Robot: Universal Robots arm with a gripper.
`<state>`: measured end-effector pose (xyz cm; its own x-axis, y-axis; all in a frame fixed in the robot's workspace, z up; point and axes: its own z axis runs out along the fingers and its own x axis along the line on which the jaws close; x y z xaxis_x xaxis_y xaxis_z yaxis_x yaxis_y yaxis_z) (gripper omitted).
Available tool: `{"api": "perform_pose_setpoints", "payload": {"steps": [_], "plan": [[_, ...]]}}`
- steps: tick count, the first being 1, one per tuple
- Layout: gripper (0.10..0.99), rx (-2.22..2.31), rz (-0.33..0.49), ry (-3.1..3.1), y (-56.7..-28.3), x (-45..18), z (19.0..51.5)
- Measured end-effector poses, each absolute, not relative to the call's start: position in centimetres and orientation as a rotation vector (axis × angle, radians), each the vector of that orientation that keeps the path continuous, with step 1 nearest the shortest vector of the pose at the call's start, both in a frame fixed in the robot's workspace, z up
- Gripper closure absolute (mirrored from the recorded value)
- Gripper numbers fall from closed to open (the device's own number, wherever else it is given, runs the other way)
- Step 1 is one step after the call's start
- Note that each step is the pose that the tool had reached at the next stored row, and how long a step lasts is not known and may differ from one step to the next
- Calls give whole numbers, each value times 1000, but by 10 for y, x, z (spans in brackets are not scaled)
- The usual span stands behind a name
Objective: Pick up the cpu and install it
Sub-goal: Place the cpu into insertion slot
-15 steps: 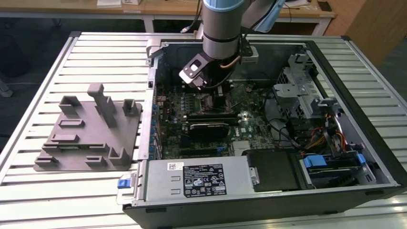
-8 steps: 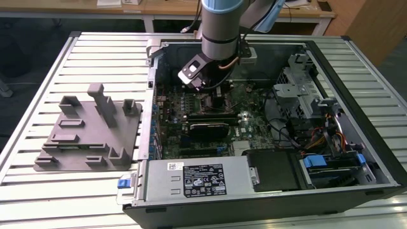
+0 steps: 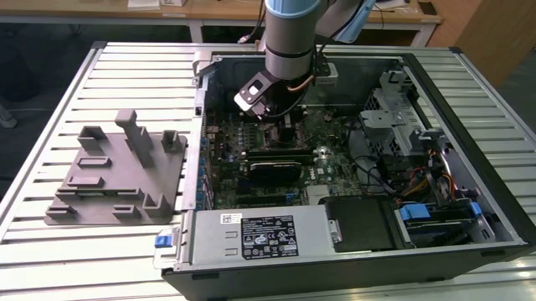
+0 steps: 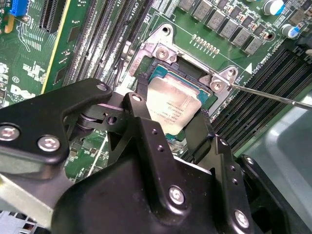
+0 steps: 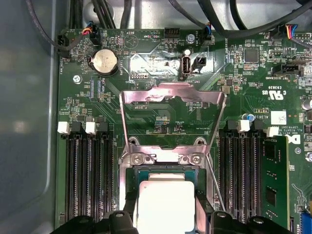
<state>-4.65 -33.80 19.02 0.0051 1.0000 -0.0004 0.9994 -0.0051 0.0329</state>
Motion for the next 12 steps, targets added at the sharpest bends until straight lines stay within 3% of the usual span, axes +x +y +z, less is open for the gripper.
{"api": "perform_pose_setpoints", "payload": {"steps": [5, 6, 12], "plan": [[533, 2210, 38, 2199, -338, -46, 190], [471, 2211, 37, 2199, -338, -46, 190], [471, 2210, 36, 2199, -338, -46, 193]]}}
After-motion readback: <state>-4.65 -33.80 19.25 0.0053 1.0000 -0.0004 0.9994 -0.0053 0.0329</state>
